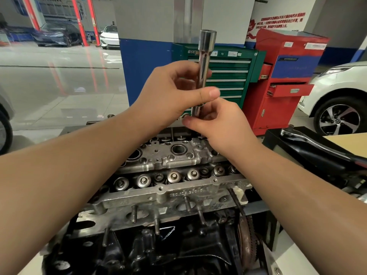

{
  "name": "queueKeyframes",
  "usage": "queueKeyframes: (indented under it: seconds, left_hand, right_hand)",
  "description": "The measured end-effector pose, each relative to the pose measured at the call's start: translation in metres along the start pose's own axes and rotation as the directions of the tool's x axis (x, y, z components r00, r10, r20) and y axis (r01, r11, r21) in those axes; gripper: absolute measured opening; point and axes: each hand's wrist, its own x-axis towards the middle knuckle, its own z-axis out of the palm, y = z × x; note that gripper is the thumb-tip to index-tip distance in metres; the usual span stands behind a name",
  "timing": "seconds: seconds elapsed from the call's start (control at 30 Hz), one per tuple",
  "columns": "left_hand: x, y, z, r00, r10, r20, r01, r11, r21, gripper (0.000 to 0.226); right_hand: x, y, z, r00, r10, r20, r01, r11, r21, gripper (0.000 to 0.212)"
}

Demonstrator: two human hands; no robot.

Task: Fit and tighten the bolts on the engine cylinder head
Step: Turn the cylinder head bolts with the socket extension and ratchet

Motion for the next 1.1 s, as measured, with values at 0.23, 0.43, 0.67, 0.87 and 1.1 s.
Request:
queueKeyframes:
  seconds: [0.23, 0.43, 0.67, 0.87, 1.1]
  left_hand:
    - [0.0013, -0.0024, -0.0048, 0.999, -0.013, 0.032, 0.014, 0.999, -0.033, 0.03]
    - [-0.0003, -0.0015, -0.002, 1.0, -0.027, 0.015, 0.028, 0.998, -0.062, 0.039]
    - [0.003, -0.0064, -0.0028, 0.999, -0.03, 0.013, 0.031, 0.994, -0.107, 0.024]
    - [0.0005, -0.0019, 0.0008, 0.999, -0.018, 0.035, 0.021, 0.998, -0.063, 0.025]
    - [0.0032, -0.0026, -0.0041, 1.0, -0.022, 0.018, 0.022, 1.0, 0.012, 0.027]
  right_hand:
    - [-0.0027, -0.0002, -0.0015, 0.995, -0.028, 0.098, 0.02, 0.996, 0.086, 0.006]
    - [-0.0008, 0.0001, -0.0007, 0.999, 0.022, 0.046, -0.024, 0.998, 0.056, 0.02]
    - [-0.002, 0.0002, -0.0011, 0.996, -0.027, 0.09, 0.019, 0.995, 0.096, 0.005]
    - [-0.0003, -0.0021, -0.0011, 0.999, 0.003, 0.045, -0.006, 0.998, 0.062, 0.025]
    - [-0.0008, 0.0028, 0.0001, 0.996, -0.043, 0.08, 0.034, 0.993, 0.117, 0.008]
